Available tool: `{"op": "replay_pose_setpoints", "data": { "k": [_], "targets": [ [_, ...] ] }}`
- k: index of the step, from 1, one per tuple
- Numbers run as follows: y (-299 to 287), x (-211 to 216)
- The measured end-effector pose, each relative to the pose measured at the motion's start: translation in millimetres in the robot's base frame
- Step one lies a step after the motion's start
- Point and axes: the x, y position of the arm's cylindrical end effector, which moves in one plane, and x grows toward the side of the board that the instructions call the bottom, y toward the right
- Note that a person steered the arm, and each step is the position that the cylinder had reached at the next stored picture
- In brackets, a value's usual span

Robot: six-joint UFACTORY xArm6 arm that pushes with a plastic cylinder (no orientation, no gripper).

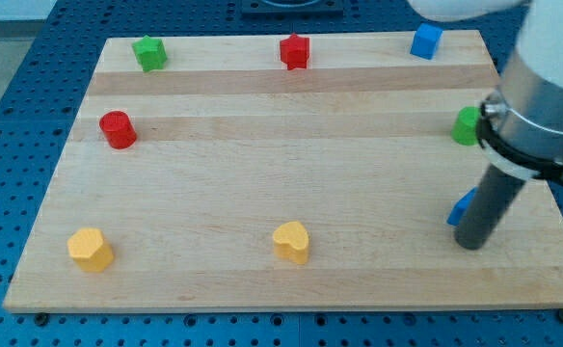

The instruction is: Move the blue triangle towards the red circle

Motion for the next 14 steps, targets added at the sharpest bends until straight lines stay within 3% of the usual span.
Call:
{"op": "replay_pose_setpoints", "data": {
  "k": [1,4,10,14],
  "targets": [
    [29,14],
    [18,-40],
    [-139,-20],
    [-144,-97]
  ]
}}
